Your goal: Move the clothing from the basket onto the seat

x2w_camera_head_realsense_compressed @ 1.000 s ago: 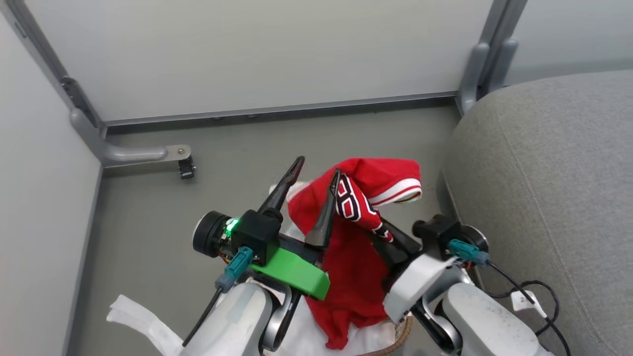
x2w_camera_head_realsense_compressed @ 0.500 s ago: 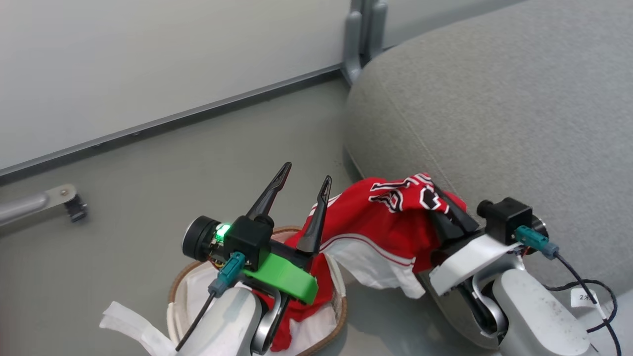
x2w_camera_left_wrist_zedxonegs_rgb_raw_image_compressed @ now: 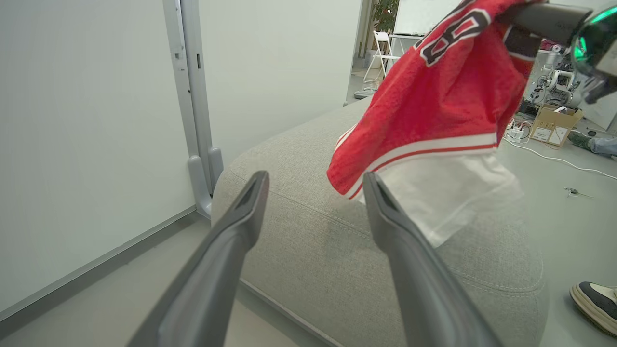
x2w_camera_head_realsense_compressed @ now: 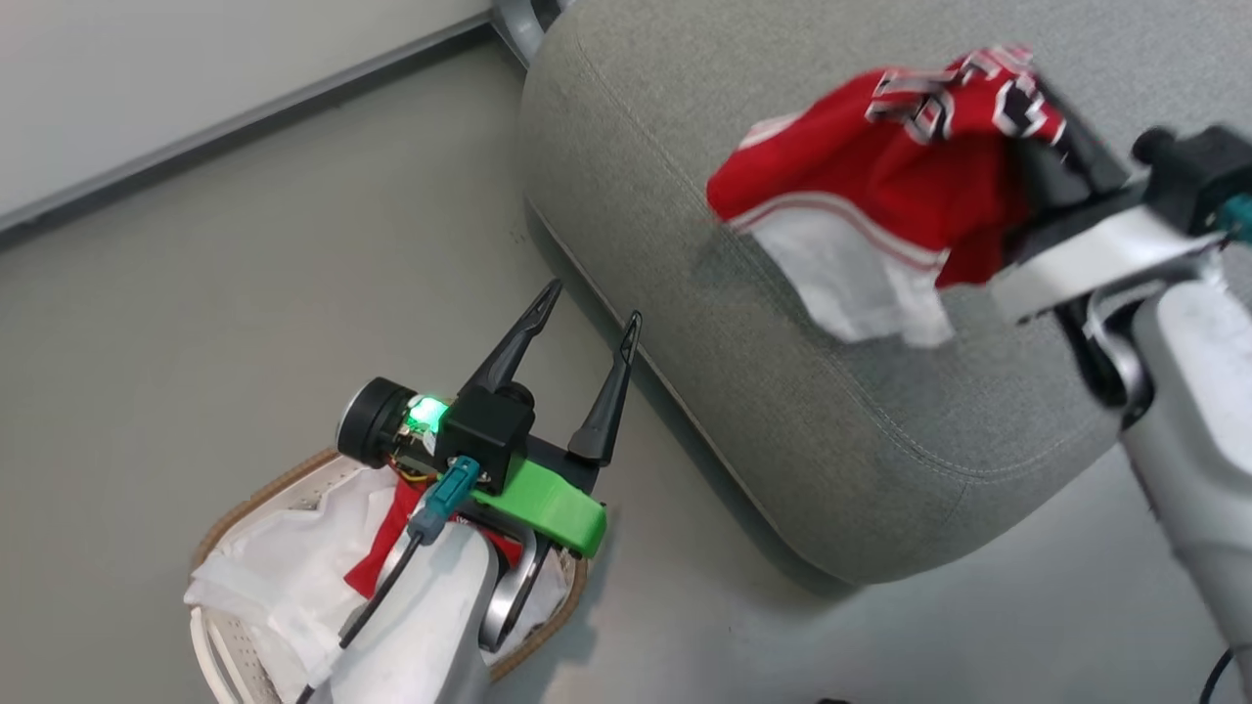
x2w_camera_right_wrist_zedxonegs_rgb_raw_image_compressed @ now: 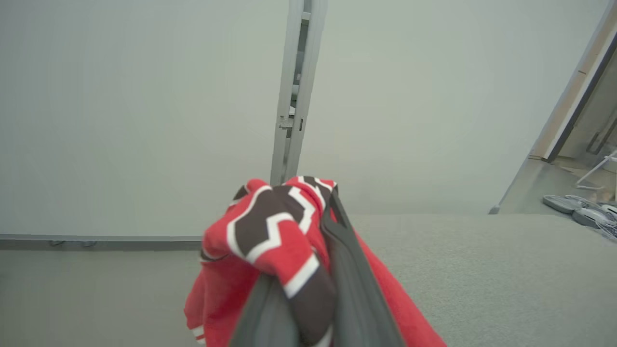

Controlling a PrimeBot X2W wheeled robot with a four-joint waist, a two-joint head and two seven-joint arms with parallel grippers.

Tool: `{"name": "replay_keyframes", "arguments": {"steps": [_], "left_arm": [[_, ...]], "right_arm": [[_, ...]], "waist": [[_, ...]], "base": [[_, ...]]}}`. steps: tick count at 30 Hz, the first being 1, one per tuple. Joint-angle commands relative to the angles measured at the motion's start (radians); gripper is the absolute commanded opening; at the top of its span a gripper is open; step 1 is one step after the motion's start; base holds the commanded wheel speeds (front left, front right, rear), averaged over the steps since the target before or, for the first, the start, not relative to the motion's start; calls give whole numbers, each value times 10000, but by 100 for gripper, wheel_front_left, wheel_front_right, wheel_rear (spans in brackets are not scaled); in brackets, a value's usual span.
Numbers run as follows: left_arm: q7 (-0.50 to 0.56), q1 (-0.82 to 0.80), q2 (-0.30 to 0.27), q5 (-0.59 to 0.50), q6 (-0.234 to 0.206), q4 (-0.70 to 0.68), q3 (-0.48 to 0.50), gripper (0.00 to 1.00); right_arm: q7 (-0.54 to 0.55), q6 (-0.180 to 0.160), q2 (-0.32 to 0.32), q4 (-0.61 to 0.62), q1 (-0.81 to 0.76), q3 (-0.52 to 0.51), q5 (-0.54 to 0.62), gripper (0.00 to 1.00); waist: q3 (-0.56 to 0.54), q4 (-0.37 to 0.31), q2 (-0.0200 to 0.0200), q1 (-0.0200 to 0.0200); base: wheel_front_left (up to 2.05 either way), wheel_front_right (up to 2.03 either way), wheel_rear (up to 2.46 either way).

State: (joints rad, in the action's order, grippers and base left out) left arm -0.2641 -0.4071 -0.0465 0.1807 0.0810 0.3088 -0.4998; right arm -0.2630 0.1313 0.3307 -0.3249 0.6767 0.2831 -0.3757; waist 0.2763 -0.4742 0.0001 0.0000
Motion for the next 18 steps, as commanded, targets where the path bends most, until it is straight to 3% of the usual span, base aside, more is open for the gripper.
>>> {"name": "replay_keyframes", "arguments": {"steps": [1,8,18], "left_arm": [[-8,-226,-82,-131,62,75,110,100],[-8,-687,-101,-559,304,272,268,100],[-8,-998,-88,-759,434,78,269,100]], "right_arm": [[-26,-10,150,-102,633,-122,27,0],[-24,-10,1277,-1088,3585,-230,507,0],[-25,-12,1934,-3197,6271,-623,1469,0]], "waist": [[1329,236,-1,0],[2578,1141,-1,0],[3788,2240,-1,0]], "base": [[0,0,0],[0,0,0],[0,0,0]]}}
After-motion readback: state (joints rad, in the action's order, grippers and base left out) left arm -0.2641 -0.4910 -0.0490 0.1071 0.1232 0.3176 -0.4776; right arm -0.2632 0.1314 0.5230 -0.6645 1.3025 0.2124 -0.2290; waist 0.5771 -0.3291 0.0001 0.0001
